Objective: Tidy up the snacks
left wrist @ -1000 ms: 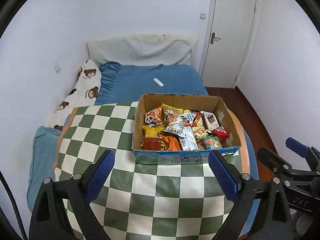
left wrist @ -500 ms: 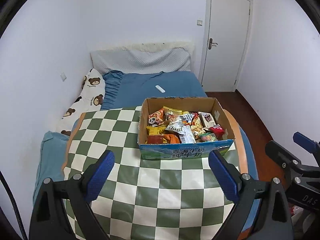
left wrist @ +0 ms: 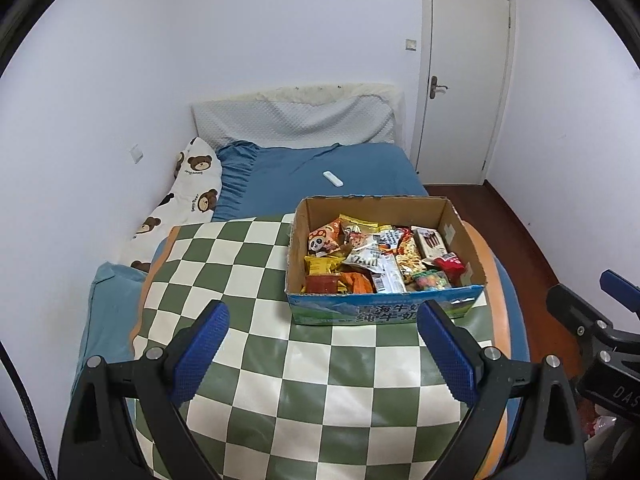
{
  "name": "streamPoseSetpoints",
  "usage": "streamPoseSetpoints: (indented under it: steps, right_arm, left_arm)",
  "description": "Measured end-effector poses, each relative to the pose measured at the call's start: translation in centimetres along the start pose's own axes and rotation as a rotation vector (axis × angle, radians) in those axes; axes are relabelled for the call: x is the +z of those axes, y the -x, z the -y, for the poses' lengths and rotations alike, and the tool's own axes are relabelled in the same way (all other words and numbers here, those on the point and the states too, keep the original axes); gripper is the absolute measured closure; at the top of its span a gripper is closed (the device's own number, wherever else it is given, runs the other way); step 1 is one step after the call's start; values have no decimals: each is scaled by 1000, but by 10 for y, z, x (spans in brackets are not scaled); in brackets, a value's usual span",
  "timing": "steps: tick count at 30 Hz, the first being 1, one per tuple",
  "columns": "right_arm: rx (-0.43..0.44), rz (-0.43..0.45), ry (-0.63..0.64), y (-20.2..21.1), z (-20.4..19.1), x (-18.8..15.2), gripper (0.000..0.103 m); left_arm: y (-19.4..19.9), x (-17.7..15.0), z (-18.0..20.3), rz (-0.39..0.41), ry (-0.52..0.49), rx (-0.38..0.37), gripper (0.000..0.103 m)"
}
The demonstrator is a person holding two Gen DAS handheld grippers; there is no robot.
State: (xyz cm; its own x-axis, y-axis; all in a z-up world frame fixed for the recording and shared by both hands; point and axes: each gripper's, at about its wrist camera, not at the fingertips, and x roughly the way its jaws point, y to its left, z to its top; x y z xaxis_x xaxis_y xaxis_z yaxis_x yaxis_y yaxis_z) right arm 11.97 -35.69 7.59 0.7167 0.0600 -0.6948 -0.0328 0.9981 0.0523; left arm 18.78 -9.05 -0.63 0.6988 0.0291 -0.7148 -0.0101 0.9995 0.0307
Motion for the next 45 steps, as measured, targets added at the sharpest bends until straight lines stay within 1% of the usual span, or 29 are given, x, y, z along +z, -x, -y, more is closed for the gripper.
streamPoseSetpoints:
  steps: [2,4,10,17,24,28,38,45]
  right_arm:
    - [-4,-3,-4,-11,2,3,0]
    - [-11,-6,-5,-22,4,6,0]
    - [-28,-12,-21,-55,9,15,0]
    - [-45,-39,-22,-96,13,27,0]
    - [-61,-67,-22,-123,17,29,0]
    - [-69,-72,-26,-130,18,28,0]
    - [-73,-72,-29,-132,19,28,0]
    - [-57,-79,-26,-135,18,27,0]
  left_arm:
    - [-10,4,0,-3,2,15,5]
    - [-19,7,1,-4,3,22,1]
    - [-48,21,3,-3,6,53,1]
    - [-81,29,8,-46,4,41,0]
    - [-101,28,14,-86,1,26,1]
    - [-104,29,14,-93,4,21,1]
    - [-107,28,12,-95,5,17,1]
    - [-110,30,12,-98,9,20,1]
